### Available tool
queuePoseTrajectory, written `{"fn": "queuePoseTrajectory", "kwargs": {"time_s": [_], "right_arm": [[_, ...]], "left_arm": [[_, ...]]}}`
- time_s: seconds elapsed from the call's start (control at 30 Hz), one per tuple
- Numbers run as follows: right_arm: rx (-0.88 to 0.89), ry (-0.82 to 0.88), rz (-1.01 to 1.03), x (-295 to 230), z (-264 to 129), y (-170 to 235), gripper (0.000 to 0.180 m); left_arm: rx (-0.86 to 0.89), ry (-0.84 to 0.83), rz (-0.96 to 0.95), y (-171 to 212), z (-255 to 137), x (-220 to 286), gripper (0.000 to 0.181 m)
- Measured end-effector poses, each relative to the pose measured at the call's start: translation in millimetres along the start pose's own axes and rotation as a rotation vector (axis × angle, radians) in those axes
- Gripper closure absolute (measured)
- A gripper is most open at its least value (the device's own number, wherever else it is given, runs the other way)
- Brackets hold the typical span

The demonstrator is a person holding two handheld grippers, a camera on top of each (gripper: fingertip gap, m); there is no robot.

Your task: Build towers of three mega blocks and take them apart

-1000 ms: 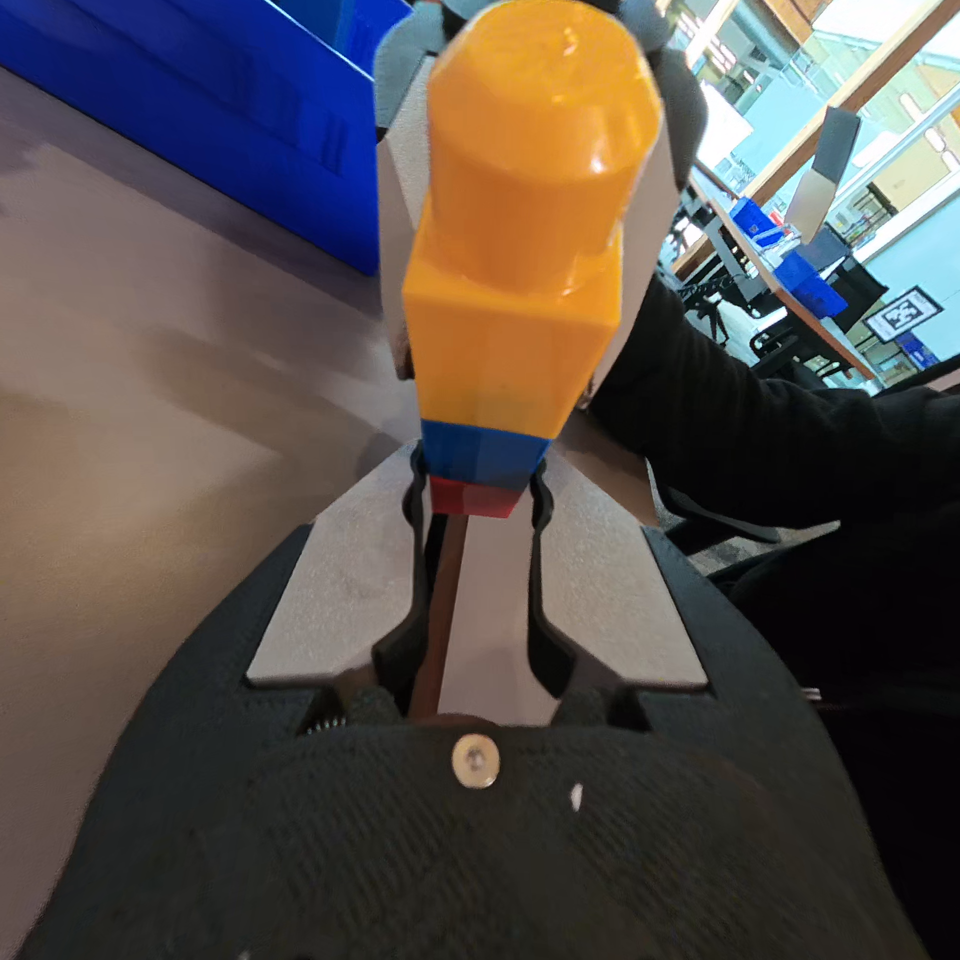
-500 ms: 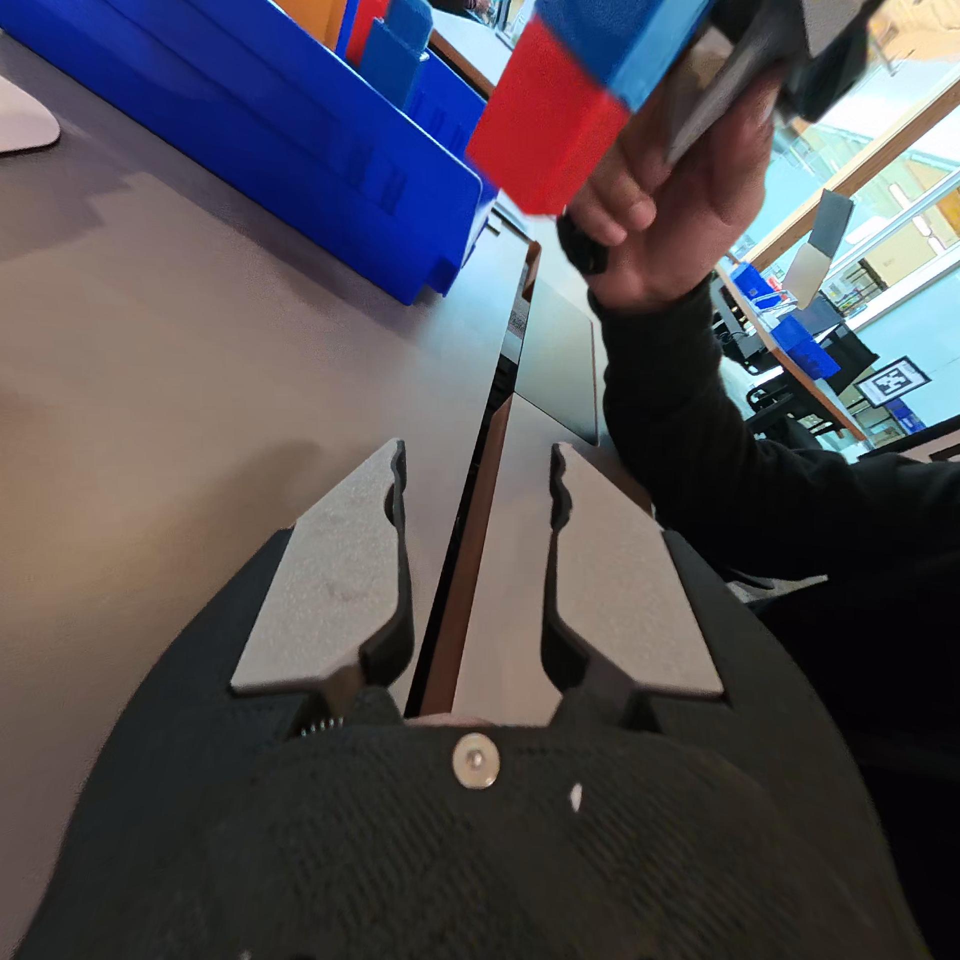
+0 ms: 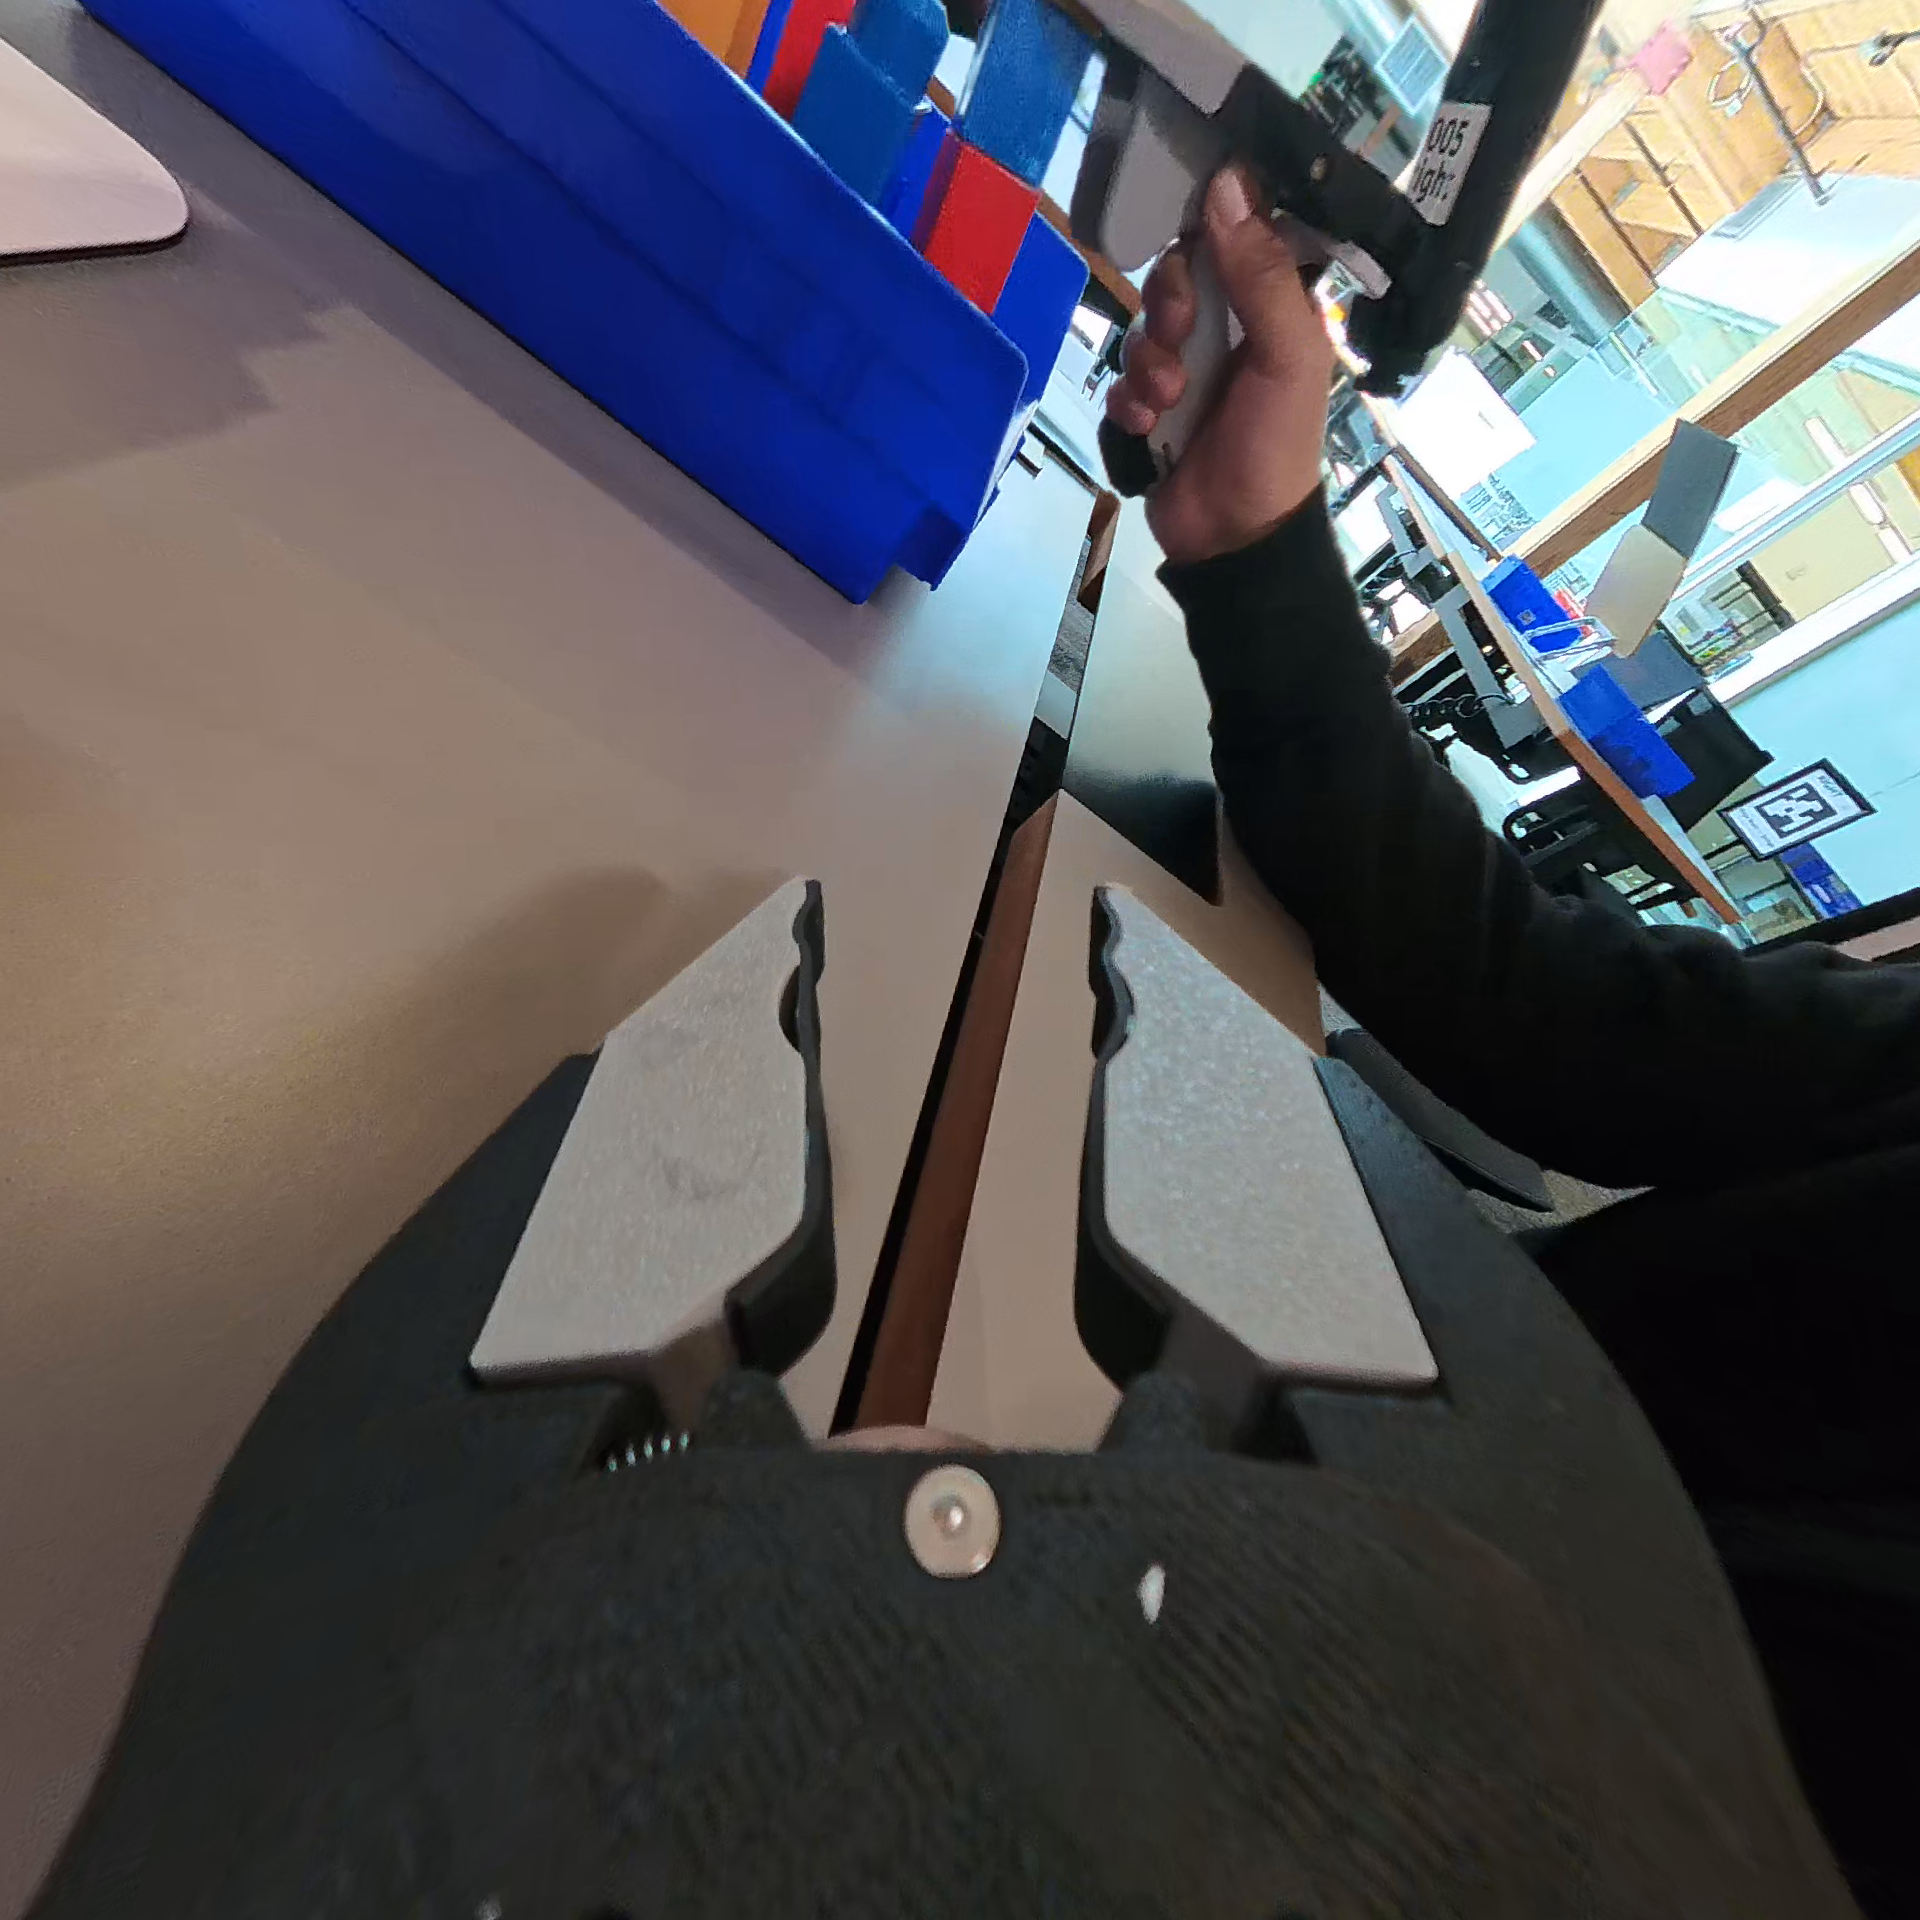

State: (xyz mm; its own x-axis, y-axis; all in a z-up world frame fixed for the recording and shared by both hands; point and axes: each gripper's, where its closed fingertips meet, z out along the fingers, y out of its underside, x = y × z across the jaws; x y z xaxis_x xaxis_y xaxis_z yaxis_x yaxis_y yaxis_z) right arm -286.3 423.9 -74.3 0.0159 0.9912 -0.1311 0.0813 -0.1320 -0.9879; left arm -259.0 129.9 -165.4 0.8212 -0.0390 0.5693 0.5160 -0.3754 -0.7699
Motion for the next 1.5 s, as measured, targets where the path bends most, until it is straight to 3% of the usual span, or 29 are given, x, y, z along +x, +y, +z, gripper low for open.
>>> {"fn": "queuePoseTrajectory", "kwargs": {"time_s": [0.17, 0.57, 1.5], "right_arm": [[-0.090, 0.112, -0.039, 18, 10, 23, 0.146], [-0.296, 0.182, -0.017, 35, 26, 70, 0.146], [-0.303, 0.184, -0.035, 23, 6, 81, 0.146]], "left_arm": [[-0.012, -0.007, -0.006, 3, 2, -2, 0.131], [-0.018, 0.004, 0.002, 4, 3, 1, 0.132], [-0.017, 0.013, 0.007, 3, 2, 4, 0.132]]}}
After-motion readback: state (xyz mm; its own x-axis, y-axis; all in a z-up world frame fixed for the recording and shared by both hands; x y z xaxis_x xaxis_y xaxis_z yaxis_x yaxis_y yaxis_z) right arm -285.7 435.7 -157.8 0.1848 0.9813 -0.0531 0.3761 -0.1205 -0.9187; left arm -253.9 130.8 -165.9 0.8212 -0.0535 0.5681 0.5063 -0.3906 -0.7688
